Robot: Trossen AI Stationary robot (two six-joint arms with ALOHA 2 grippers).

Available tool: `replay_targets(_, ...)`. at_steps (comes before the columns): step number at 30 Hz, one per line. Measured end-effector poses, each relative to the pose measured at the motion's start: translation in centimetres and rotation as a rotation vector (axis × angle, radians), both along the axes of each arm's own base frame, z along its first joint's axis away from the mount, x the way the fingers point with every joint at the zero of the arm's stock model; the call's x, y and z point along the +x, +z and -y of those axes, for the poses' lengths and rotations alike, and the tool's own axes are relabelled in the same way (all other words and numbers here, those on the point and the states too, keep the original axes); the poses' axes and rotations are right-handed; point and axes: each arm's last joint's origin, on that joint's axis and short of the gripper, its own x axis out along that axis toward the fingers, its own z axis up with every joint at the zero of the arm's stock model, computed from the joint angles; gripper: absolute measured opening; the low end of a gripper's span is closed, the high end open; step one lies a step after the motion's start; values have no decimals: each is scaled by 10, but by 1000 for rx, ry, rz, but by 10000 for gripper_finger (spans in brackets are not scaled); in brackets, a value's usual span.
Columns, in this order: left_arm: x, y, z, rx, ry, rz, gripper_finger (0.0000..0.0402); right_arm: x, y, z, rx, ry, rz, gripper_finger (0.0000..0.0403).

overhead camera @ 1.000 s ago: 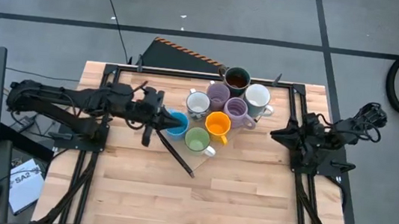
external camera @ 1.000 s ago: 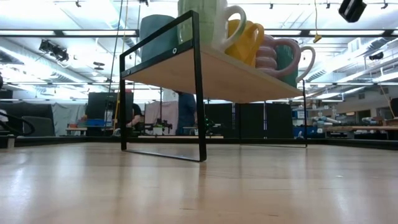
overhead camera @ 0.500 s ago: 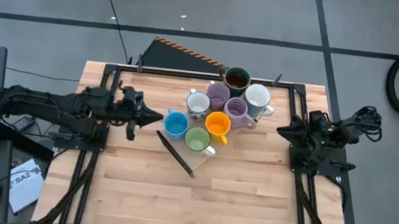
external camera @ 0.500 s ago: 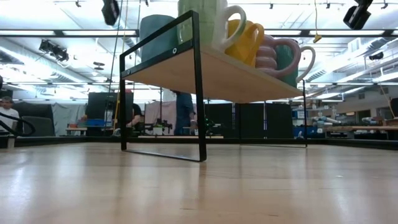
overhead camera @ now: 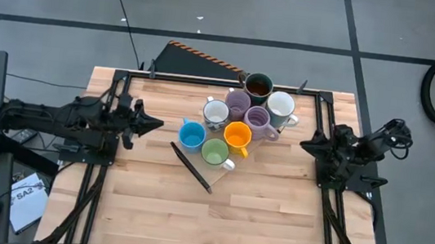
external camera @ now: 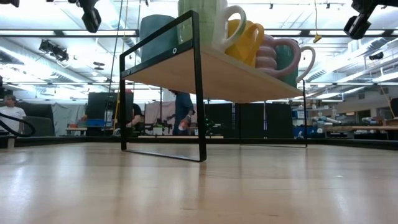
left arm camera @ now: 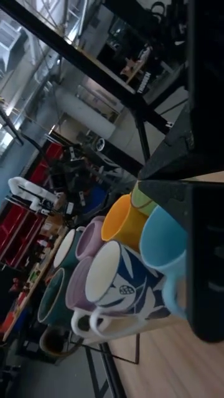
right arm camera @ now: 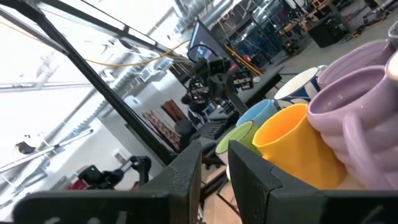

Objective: Place coffee mugs
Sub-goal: Return to Home Position

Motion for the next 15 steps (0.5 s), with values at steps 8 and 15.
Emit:
replay_targets(8,-18,-24,-1,-65,13,39,9,8,-22,-5,43,2,53,86)
replay_targets(15,-33,-40,-2,-112,26,94,9,13,-38,-8,75,3,99,86)
